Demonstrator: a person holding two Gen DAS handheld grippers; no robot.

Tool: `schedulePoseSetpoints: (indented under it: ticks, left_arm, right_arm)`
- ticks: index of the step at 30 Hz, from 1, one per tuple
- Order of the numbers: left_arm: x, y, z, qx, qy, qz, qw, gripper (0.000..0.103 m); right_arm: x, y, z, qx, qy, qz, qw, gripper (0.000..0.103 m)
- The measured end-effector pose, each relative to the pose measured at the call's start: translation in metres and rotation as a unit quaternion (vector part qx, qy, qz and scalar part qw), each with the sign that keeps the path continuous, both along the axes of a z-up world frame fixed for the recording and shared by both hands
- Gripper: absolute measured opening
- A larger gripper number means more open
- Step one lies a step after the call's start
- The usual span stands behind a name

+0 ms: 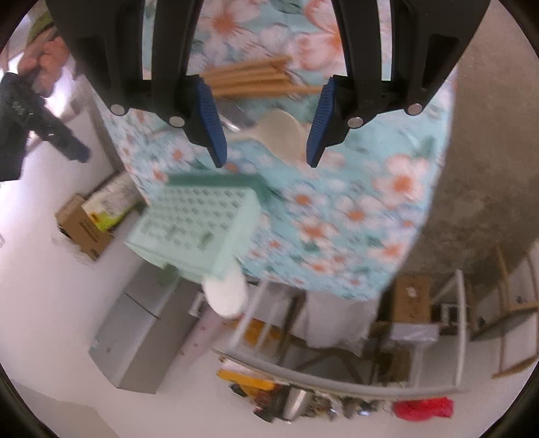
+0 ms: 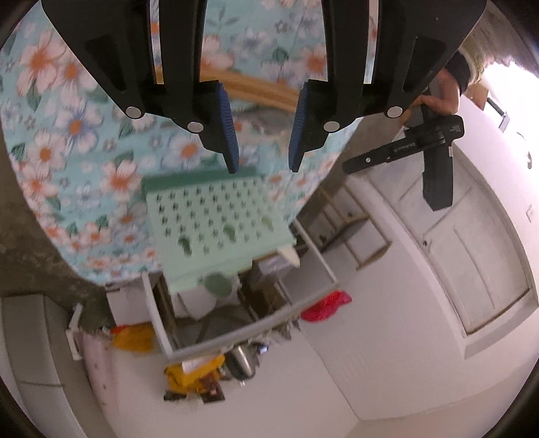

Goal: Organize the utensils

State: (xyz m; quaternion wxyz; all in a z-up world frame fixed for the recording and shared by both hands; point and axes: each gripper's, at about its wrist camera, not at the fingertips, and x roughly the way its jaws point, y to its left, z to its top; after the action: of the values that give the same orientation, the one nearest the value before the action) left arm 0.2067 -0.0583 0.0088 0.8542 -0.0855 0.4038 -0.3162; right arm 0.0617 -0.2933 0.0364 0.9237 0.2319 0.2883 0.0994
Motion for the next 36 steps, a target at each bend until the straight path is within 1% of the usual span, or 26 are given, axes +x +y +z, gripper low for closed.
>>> schedulePoseSetpoints:
  ticks: [3,5,8,10,13,16,20,25,31,36]
  left_arm:
    - [-0.003,-0.013,-0.013,-0.019,0.028,-0.025,0.9991,0.047]
    - [-0.005,-0.023,-0.024,-0.031,0.045,-0.044,0.9975,0.042]
    - [-0.002,-0.034,-0.04,-0.025,0.068,-0.049,0.9962,0.035]
    - [-0.001,-0.039,-0.048,-0.02,0.078,-0.047,0.9956,0.032]
    - [0.001,-0.044,-0.056,-0.017,0.091,-0.048,0.9946,0.03]
    - [0.003,-0.047,-0.065,-0.003,0.1,-0.04,0.9942,0.028]
    - [0.008,-0.05,-0.071,0.007,0.108,-0.026,0.9937,0.025]
    - [0.012,-0.059,-0.076,0.013,0.117,-0.026,0.9927,0.022]
    - [0.015,-0.065,-0.082,0.022,0.118,-0.011,0.9927,0.015]
    - [0.014,-0.065,-0.078,0.022,0.108,0.0,0.9939,0.011]
  right_arm:
    - [-0.007,0.004,-0.011,0.013,0.015,-0.001,1.0,0.031]
    - [-0.012,0.008,-0.017,0.019,0.022,-0.003,1.0,0.031]
    - [-0.021,0.013,-0.023,0.025,0.031,-0.006,0.999,0.032]
    - [-0.026,0.017,-0.026,0.024,0.034,-0.006,0.999,0.033]
    - [-0.032,0.02,-0.03,0.01,0.038,-0.009,0.999,0.034]
    - [-0.039,0.02,-0.032,0.002,0.04,-0.011,0.999,0.034]
    - [-0.044,0.017,-0.033,0.004,0.036,-0.013,0.999,0.035]
    - [-0.047,0.013,-0.039,0.017,0.038,-0.014,0.999,0.035]
    - [-0.05,0.011,-0.043,0.03,0.037,-0.015,0.999,0.035]
    - [-0.053,0.008,-0.046,0.037,0.041,-0.026,0.998,0.035]
